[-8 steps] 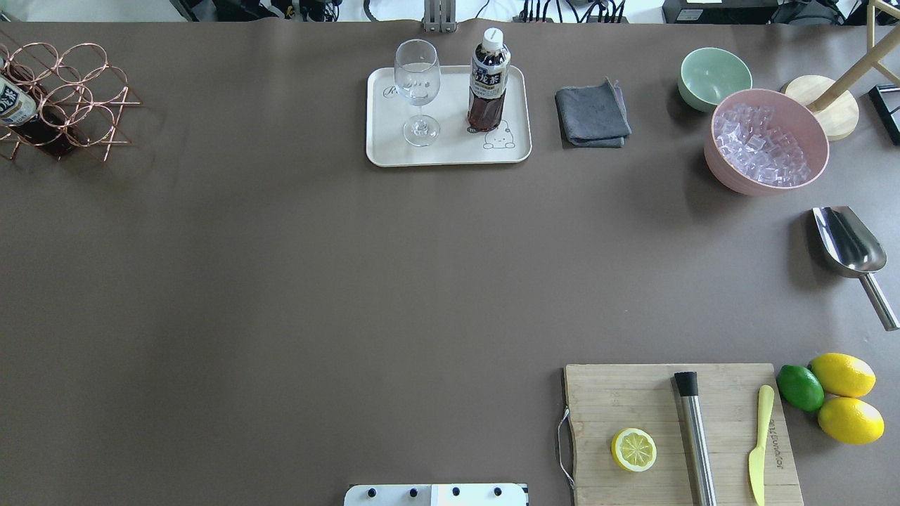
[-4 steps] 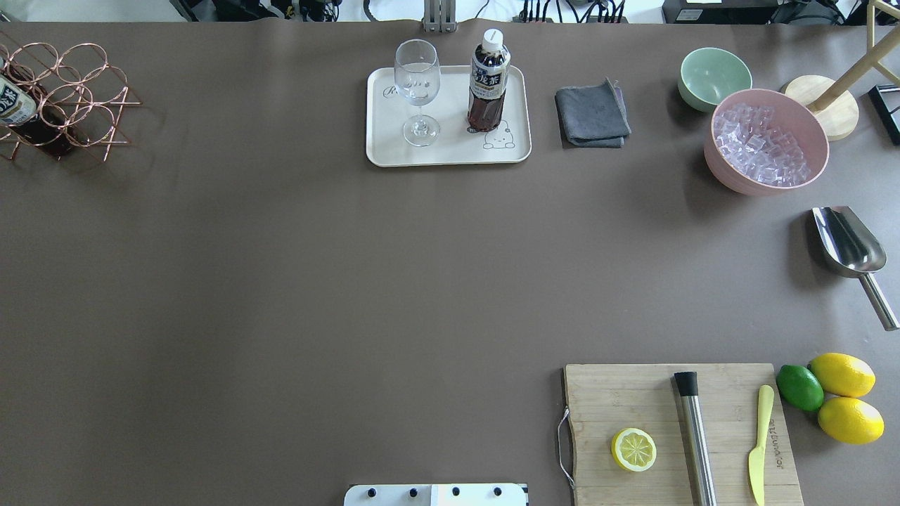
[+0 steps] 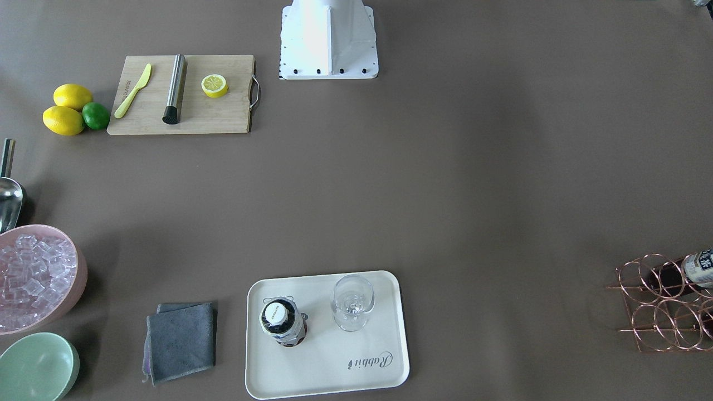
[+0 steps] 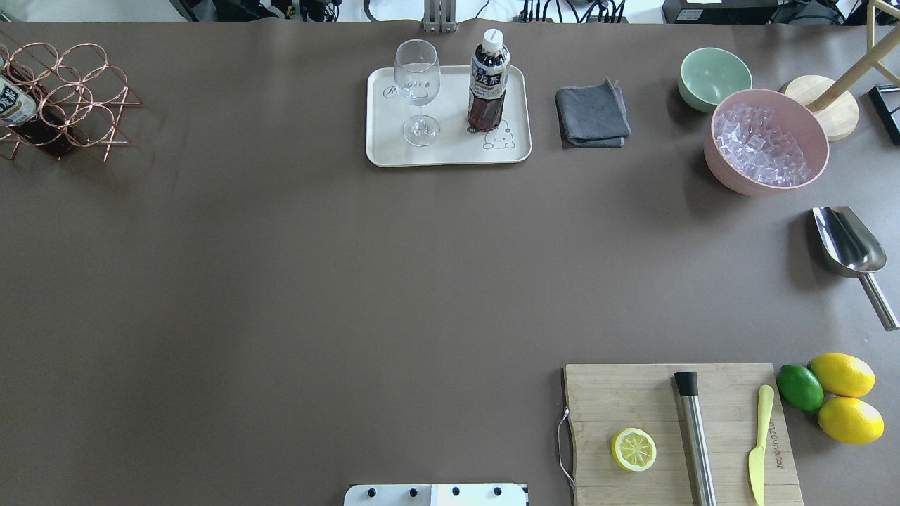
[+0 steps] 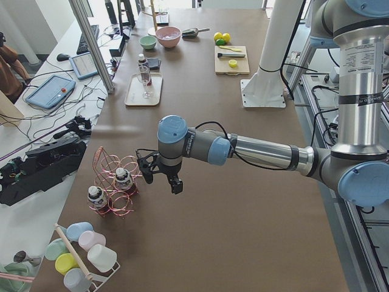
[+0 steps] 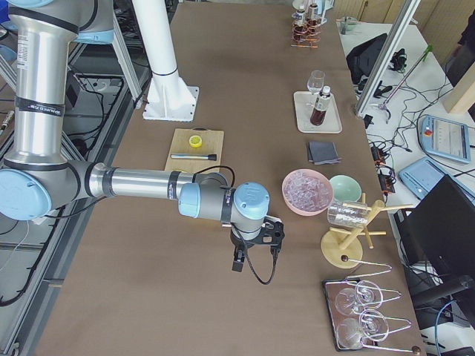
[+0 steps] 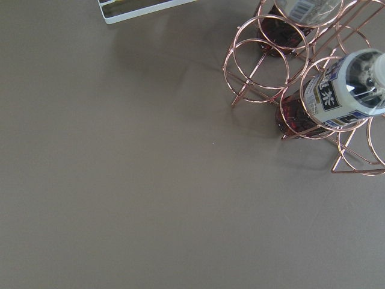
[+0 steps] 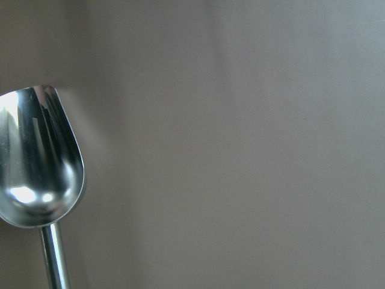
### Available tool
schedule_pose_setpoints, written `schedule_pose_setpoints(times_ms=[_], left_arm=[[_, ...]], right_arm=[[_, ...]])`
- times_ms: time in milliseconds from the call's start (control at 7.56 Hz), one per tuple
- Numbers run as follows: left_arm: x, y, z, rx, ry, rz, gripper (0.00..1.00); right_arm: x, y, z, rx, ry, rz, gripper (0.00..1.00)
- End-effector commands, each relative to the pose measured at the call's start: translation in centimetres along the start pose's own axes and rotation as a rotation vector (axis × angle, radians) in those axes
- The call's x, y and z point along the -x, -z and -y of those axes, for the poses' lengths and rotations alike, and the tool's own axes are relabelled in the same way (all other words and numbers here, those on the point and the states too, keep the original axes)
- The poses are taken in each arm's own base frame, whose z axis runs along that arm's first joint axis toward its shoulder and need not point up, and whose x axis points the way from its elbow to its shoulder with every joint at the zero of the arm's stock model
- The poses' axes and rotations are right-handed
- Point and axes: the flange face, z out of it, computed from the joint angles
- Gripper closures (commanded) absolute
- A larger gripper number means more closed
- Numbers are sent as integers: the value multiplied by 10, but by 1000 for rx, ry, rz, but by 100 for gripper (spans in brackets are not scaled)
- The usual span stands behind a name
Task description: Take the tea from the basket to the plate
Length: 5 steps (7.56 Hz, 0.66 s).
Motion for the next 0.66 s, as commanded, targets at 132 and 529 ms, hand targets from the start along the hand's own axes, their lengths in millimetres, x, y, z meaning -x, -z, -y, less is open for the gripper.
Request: schedule_pose_setpoints(times_ms=[132,529], left_arm=[[-3,-14,-4,24,-245,22,2],[52,-38,0,81,-477,56,2]], right_arm=[[5,1,4,-2,12,16,0],[4,-1,3,0,11,15,0]])
